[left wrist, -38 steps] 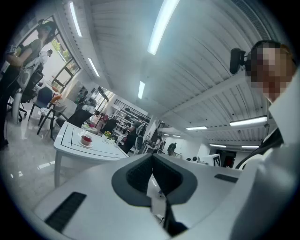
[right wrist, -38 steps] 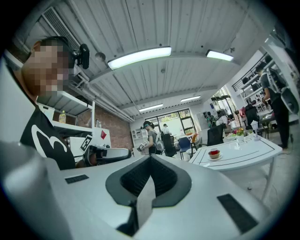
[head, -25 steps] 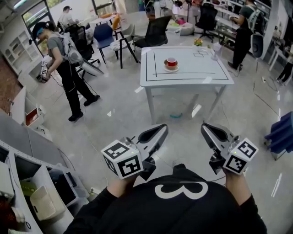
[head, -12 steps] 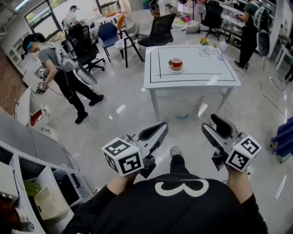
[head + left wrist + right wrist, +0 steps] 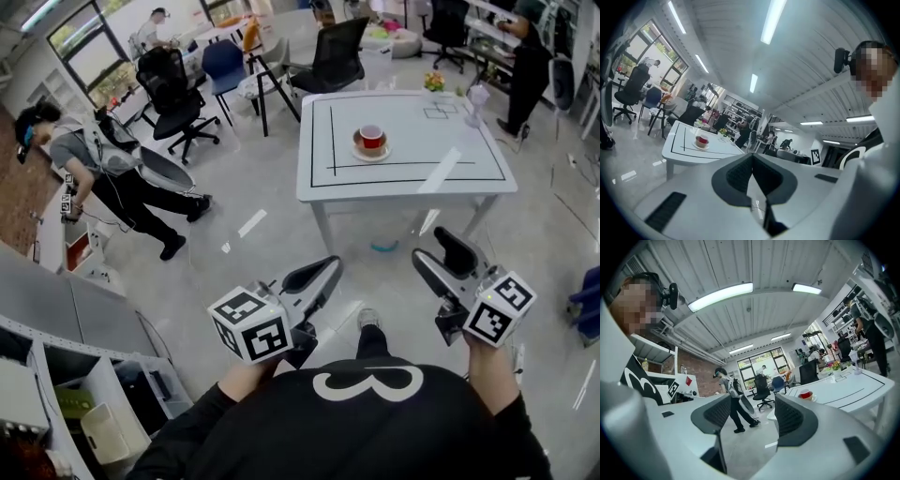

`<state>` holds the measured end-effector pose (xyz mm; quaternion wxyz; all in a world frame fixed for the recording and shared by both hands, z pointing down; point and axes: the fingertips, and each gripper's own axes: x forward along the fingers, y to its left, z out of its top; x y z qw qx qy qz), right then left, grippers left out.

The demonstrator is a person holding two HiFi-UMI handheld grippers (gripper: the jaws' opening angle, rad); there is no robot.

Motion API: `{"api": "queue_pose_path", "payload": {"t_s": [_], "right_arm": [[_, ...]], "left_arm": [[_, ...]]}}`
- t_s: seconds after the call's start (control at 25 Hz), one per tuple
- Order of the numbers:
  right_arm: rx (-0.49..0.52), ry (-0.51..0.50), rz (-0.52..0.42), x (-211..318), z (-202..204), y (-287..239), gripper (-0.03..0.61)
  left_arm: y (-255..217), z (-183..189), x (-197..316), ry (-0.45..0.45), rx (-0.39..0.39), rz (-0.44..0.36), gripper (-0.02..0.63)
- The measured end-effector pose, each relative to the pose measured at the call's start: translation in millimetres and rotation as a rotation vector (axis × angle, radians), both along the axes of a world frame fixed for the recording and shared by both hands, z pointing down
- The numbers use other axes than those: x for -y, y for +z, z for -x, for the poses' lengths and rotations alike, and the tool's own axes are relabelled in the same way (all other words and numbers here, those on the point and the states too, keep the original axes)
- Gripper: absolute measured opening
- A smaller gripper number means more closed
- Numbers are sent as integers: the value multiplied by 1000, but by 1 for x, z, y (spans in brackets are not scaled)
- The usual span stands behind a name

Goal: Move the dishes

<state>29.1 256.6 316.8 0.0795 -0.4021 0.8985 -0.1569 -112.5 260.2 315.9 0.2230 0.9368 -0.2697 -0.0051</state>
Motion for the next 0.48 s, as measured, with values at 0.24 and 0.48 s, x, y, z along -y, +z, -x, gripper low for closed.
{"api": "queue_pose_path", "payload": {"t_s": [0.24, 0.48], "right_arm": [[-2, 1, 32, 94, -18, 11, 299], [-21, 10, 75, 180, -42, 26, 313]], "left_arm": [[15, -14, 91, -17, 8, 50, 3], [36, -36, 188, -24, -4, 120, 3]]}}
